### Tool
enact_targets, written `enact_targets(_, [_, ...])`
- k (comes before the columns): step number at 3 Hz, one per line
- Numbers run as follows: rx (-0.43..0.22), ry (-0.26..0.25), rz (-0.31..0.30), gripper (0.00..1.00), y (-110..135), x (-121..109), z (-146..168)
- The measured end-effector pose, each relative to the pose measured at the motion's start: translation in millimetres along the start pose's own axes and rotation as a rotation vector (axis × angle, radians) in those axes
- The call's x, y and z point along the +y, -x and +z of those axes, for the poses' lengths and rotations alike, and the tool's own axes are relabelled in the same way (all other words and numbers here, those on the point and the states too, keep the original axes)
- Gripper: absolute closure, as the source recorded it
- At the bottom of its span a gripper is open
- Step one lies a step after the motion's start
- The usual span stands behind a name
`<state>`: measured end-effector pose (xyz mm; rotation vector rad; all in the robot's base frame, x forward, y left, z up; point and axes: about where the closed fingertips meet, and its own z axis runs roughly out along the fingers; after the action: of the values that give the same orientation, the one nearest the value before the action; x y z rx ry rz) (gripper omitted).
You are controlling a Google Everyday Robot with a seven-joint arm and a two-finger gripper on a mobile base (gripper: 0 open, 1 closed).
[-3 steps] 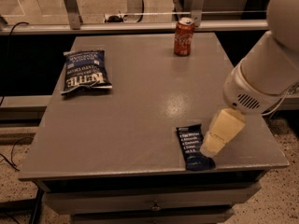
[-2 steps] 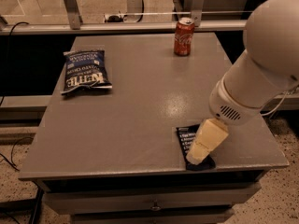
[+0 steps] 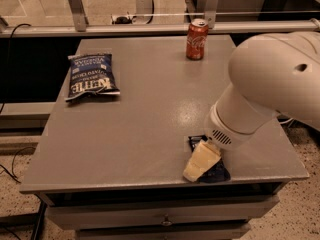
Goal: Pick rxbar blueberry
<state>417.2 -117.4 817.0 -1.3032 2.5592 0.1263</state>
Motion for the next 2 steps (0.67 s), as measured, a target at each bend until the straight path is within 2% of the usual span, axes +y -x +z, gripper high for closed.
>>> enact_targets(2, [-0.003,-0.004,0.017,0.64,4.5,2.6,-0.6])
